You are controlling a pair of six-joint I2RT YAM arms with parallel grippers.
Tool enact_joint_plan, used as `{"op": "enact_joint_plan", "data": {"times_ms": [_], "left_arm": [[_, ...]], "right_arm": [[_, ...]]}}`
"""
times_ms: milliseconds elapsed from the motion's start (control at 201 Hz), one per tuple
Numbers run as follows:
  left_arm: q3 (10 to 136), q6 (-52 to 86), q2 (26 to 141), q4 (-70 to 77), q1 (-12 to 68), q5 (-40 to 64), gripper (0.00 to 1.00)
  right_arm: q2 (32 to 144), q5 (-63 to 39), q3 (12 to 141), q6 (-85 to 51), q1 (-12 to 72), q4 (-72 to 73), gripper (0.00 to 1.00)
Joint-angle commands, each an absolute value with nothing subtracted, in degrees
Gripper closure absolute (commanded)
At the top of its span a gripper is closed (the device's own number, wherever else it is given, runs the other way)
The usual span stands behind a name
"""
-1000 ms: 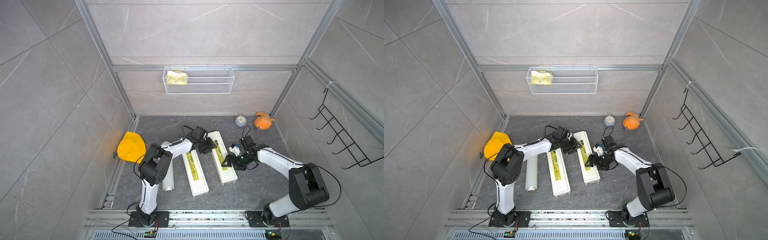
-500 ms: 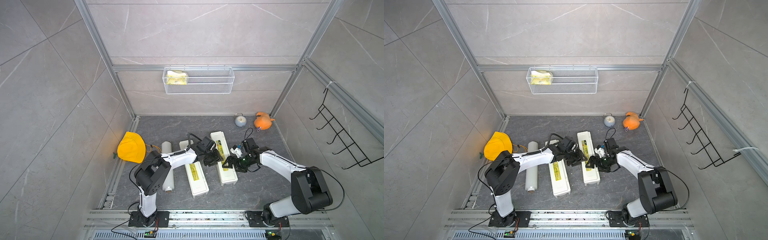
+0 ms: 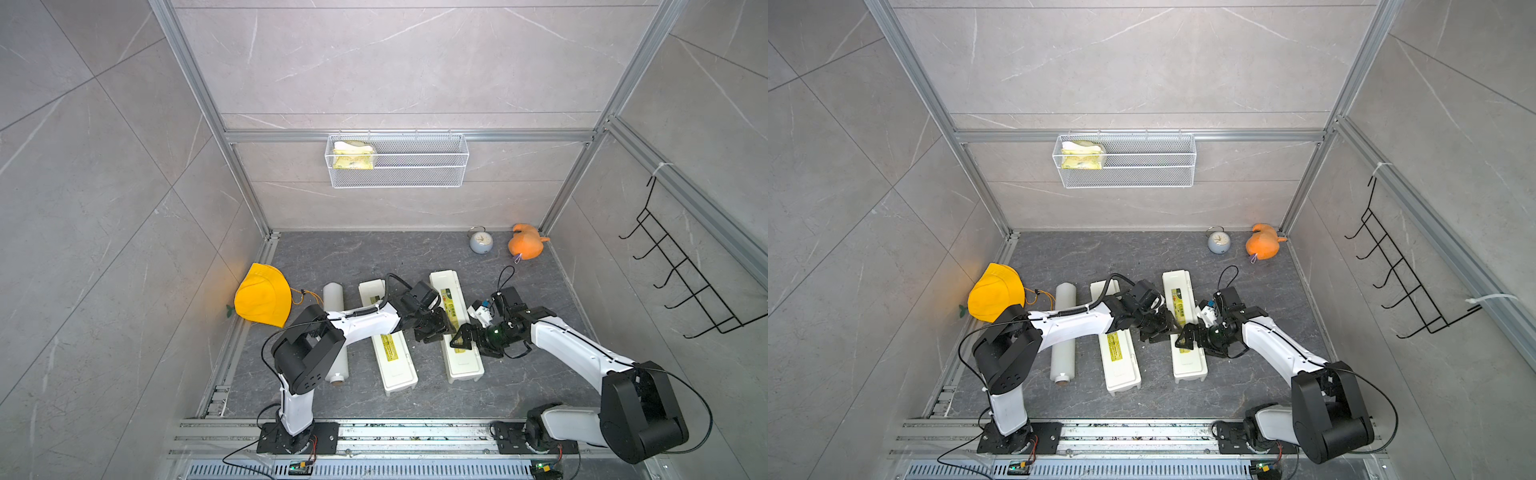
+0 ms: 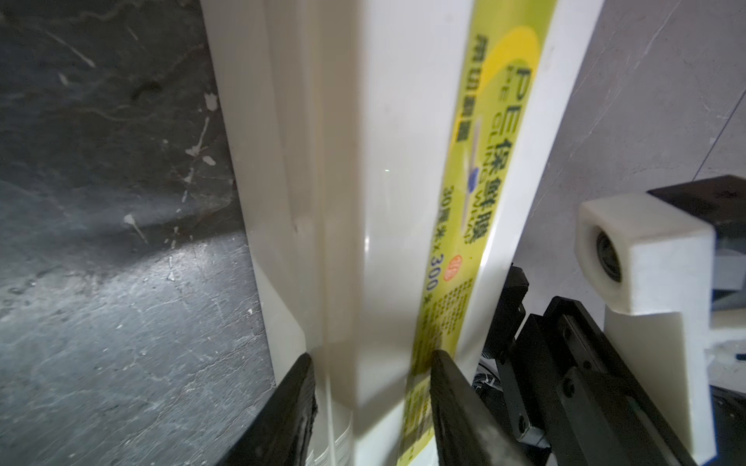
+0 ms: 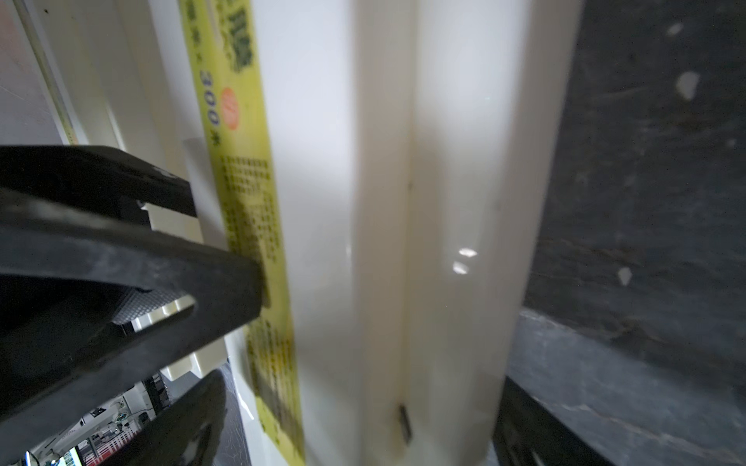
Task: Put plastic wrap rolls into dispensers
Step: Close the lid on the plastic wrap cutting box.
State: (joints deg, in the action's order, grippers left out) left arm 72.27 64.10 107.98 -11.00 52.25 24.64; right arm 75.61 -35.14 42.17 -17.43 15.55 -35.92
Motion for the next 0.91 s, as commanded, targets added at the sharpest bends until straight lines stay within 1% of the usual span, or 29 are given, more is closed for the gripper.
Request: {"op": "enact_joint_plan", "data": {"times_ms": [0, 174, 229, 388, 453, 498, 572, 662, 801, 901], "left_arm": [[72.95, 64.83, 114.47, -17.89, 54.79, 24.34, 0.53], [72.46, 64.19, 115.75, -20.16, 55.01, 22.82, 0.53], [71.76, 63.75, 115.75, -21.07, 55.02, 22.31, 0.53], [70.36, 63.81, 116.09, -20.81, 54.86, 22.13, 0.53], [70.81, 63.59, 116.25, -20.67, 54.90, 22.22, 0.53], [70.99, 63.53, 116.17, -20.66, 54.86, 22.27, 0.53], [70.88, 63.63, 116.08, -20.44, 54.89, 22.36, 0.53], [70.90, 63.63, 116.10, -20.11, 54.93, 22.46, 0.53], [70.99, 63.60, 116.31, -19.69, 54.77, 22.71, 0.53], [71.12, 63.55, 116.80, -19.32, 54.80, 22.94, 0.53]], "right_arm": [[74.33, -39.49, 41.09, -19.16, 16.55, -36.18, 0.00], [72.97, -33.06, 41.91, -20.83, 16.43, -36.53, 0.00], [72.98, -33.10, 42.33, -20.57, 16.25, -36.76, 0.00], [74.26, -34.06, 41.91, -19.95, 16.08, -37.42, 0.06], [73.71, -34.10, 41.53, -20.26, 15.99, -38.32, 0.07], [72.74, -33.48, 41.79, -20.60, 15.91, -39.31, 0.06], [70.88, -31.73, 43.03, -20.74, 15.93, -42.48, 0.02], [68.64, -30.28, 44.53, -20.61, 15.95, -46.20, 0.00], [67.13, -29.49, 44.50, -21.75, 15.98, -49.05, 0.05], [66.81, -29.52, 43.71, -22.50, 15.91, -50.02, 0.06]]}}
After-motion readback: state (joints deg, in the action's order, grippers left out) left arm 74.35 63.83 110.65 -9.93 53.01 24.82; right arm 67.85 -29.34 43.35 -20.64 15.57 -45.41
